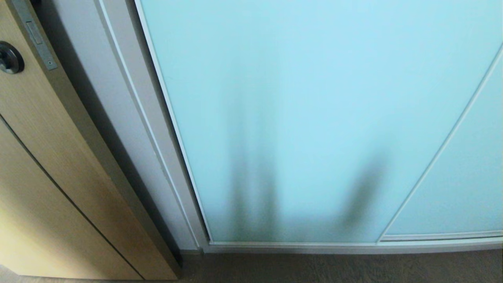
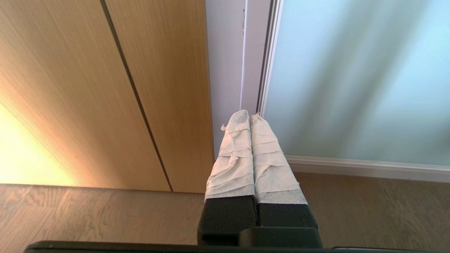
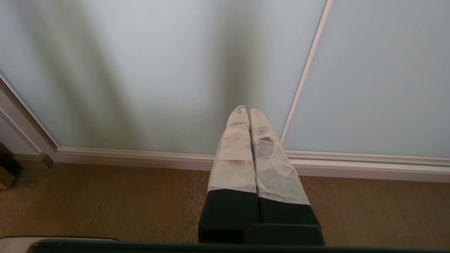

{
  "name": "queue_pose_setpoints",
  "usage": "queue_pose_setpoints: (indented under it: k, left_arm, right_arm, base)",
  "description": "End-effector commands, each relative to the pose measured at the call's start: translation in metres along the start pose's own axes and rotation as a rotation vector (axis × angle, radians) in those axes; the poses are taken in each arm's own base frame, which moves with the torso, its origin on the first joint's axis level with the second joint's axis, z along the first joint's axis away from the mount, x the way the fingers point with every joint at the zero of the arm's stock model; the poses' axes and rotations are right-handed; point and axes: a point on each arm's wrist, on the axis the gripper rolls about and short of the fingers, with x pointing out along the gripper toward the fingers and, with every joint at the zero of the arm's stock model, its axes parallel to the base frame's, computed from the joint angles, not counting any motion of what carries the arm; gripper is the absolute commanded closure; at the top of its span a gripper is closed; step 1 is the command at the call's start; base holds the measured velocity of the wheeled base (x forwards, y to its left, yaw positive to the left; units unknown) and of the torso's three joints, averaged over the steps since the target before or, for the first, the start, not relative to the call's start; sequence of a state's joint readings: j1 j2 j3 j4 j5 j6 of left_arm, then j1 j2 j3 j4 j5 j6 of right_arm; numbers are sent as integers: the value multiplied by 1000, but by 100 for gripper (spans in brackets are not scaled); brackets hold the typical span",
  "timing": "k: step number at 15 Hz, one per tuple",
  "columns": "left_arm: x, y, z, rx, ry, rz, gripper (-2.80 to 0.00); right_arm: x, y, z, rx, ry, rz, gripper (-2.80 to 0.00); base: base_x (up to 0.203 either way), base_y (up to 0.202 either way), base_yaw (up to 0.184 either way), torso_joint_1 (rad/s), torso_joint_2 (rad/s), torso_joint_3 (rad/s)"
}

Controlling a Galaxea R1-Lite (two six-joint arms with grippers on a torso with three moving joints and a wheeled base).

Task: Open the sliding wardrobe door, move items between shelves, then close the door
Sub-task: Open the door

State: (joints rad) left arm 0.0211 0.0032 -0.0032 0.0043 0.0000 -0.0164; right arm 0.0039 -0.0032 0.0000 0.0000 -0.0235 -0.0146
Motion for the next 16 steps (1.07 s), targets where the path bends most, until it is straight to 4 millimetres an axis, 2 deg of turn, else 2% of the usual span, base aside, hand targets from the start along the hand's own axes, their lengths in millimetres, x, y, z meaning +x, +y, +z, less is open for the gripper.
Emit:
queue_pose_setpoints:
  k: [1, 4, 5, 9, 11, 13, 16]
  left_arm:
    - [0, 0, 0, -1, 2, 0, 0]
    - [0, 0, 0, -1, 2, 0, 0]
    - [0, 0, 0, -1, 2, 0, 0]
    - [0, 0, 0, -1, 2, 0, 0]
    - [0, 0, 0, -1, 2, 0, 0]
    - [0, 0, 0, -1, 2, 0, 0]
    - [0, 0, 0, -1, 2, 0, 0]
  right_arm:
    - [0, 0, 0, 12, -2, 0, 0]
    - [-1, 0, 3, 35, -11, -1, 0]
    - [-4, 0, 13, 57, -42, 0, 0]
    - [-36, -1, 81, 165, -122, 40, 0]
    - [-43, -2, 118, 187, -114, 52, 0]
    - [-39, -3, 157, 231, -99, 42, 0]
    - [-16, -3, 212, 315, -64, 27, 0]
  base:
    - [0, 0, 0, 0, 0, 0]
    - [0, 0, 0, 0, 0, 0]
    - [0, 0, 0, 0, 0, 0]
    - [0, 0, 0, 0, 0, 0]
    - [0, 0, 0, 0, 0, 0]
    - [0, 0, 0, 0, 0, 0]
    - [0, 0, 0, 0, 0, 0]
